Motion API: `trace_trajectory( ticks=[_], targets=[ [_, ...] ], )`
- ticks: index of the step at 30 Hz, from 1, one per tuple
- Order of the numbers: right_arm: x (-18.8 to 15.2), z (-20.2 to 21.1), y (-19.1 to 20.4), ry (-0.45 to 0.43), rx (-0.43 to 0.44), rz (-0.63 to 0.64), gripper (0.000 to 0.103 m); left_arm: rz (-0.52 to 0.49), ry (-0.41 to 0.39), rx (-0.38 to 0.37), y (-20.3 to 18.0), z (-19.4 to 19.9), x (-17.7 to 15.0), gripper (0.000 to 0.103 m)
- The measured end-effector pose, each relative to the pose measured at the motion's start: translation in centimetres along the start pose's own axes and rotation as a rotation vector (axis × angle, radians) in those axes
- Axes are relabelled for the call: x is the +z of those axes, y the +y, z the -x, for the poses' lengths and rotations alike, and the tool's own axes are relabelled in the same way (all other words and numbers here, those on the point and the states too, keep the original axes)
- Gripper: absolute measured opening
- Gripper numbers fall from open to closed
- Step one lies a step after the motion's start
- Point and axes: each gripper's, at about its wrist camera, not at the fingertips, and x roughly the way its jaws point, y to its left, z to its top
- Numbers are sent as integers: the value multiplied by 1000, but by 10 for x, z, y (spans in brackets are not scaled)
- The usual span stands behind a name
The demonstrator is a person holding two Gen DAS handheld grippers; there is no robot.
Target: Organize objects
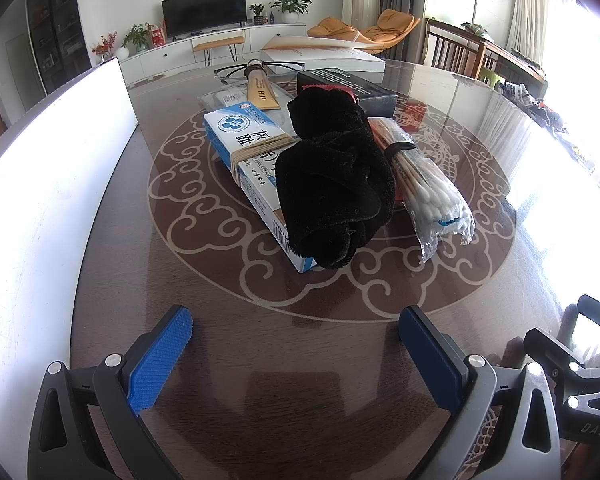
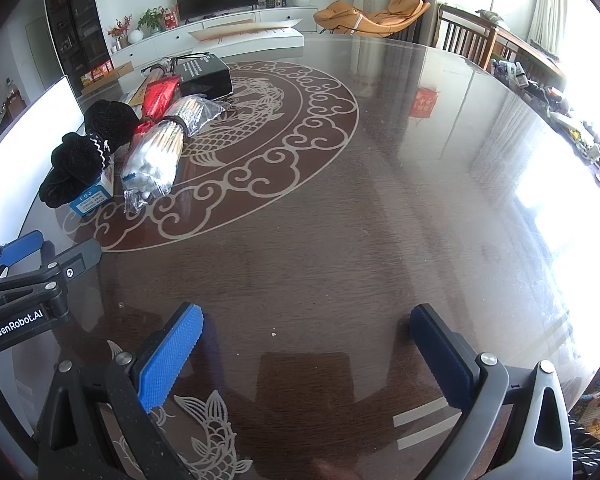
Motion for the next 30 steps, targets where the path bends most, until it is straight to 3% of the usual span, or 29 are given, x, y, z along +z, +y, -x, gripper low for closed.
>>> trace_trajectory(
  ticks=[17, 27, 30],
  targets=[
    [1, 1, -1, -5, 1, 0, 103, 4, 1, 0, 1, 1, -1, 103],
    [2, 0, 0, -9, -3, 1, 103, -70, 42, -50, 7, 16, -19, 103],
    [8, -4, 0, 31, 0, 2, 103, -65, 36, -47, 6, 18, -20, 103]
  ],
)
